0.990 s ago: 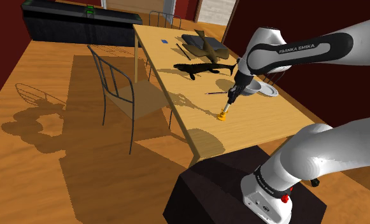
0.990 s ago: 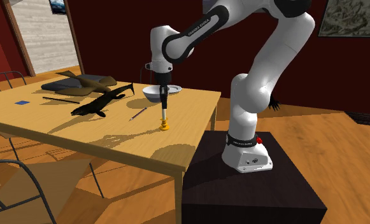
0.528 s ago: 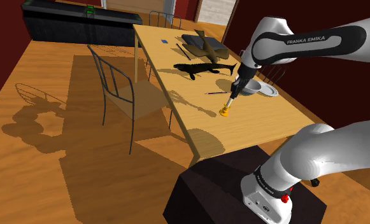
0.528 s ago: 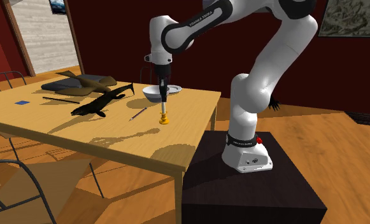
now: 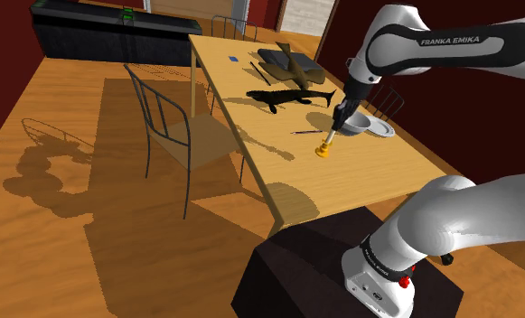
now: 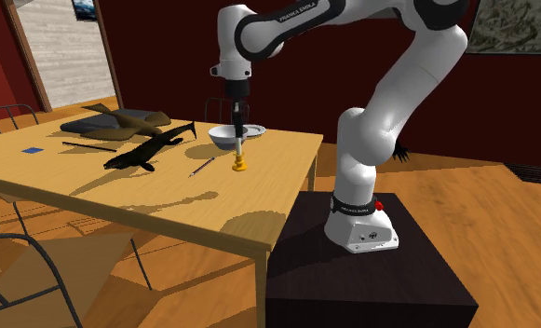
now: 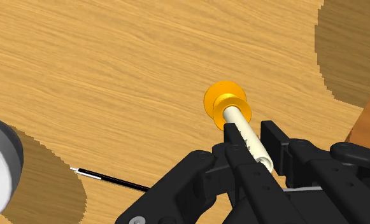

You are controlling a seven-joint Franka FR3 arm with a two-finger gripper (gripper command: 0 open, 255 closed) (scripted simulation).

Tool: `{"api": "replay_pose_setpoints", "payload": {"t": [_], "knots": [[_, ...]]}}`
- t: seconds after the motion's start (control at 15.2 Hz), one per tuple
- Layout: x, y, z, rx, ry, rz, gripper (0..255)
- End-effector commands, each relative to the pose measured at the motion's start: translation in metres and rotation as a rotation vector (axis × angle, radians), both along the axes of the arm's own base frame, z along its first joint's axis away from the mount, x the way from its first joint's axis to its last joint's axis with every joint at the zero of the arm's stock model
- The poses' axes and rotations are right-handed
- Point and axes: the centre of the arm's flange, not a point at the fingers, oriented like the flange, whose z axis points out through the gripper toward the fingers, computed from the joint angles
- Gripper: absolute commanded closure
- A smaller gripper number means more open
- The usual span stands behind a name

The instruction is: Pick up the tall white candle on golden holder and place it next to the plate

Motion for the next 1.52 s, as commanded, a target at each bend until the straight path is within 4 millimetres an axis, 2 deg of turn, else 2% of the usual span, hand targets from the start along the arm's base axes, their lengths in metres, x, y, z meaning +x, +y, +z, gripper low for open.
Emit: {"api": "replay_pose_setpoints", "payload": {"t": [0.0,1.45], "knots": [[0.0,0.001,0.012,0.0,0.0,0.0,255],[0.0,0.001,0.128,0.0,0.0,0.0,255]]}}
